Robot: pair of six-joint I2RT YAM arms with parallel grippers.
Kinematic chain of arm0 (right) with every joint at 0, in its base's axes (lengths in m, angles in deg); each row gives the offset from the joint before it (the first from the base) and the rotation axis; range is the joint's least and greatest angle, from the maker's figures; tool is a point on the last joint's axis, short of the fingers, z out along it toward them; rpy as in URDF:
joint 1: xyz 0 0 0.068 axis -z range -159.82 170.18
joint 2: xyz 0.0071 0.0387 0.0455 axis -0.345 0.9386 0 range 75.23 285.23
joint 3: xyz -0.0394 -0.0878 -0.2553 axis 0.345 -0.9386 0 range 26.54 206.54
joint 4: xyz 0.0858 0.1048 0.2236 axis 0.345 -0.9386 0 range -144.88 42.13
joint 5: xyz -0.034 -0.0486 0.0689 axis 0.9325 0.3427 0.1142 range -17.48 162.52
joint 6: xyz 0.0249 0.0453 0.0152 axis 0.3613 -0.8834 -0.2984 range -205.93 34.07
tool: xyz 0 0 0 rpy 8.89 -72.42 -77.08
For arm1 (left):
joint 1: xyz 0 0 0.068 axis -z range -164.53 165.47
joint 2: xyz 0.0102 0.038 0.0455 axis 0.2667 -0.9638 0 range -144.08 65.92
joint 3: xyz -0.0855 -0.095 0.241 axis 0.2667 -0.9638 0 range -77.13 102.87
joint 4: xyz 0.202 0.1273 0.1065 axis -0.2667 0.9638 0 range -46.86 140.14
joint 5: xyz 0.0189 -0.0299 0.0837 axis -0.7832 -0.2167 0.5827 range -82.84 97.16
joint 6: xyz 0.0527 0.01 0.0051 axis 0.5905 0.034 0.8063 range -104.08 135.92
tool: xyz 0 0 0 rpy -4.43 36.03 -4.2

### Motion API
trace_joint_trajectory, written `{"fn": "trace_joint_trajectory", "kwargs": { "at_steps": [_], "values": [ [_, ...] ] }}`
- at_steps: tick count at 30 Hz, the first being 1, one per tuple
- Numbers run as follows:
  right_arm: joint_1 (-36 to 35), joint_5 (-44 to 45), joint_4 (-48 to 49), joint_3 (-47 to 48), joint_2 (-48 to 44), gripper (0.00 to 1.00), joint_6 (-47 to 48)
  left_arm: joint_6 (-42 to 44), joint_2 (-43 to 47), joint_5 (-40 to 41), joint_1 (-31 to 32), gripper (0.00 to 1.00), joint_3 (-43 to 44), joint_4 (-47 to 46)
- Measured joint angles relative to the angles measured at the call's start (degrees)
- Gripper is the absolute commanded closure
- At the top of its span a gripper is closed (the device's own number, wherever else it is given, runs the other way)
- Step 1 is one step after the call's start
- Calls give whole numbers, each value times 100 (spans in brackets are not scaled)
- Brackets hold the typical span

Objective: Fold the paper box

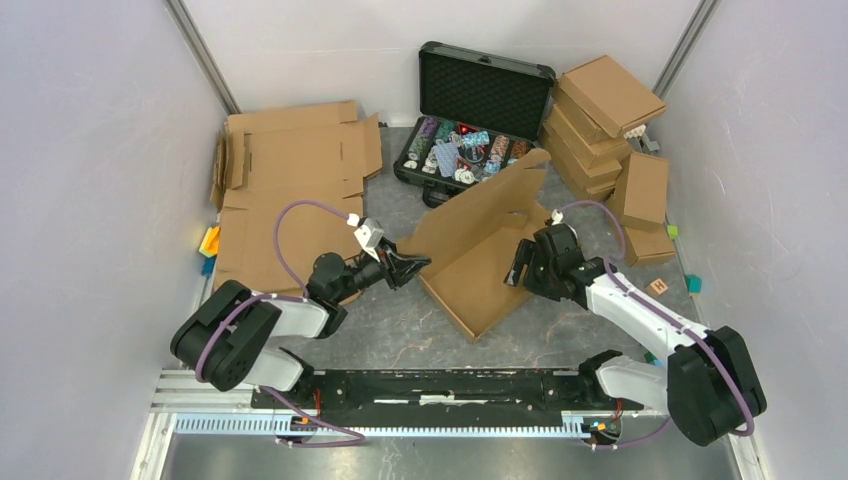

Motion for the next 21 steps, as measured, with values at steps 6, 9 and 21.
{"fn": "trace_joint_trajectory", "kwargs": {
  "at_steps": [6, 9, 21],
  "values": [
    [-28, -22, 153, -46, -76, 24, 103, 7, 96, 133, 76, 75, 11, 562],
    [-31, -42, 197, -162, -173, 19, 203, 13, 96, 212, 76, 84, 39, 656],
    [-42, -337, 87, -199, -575, 2, 1934, 166, 678, 636, 90, 93, 46, 1519]
  ]
}}
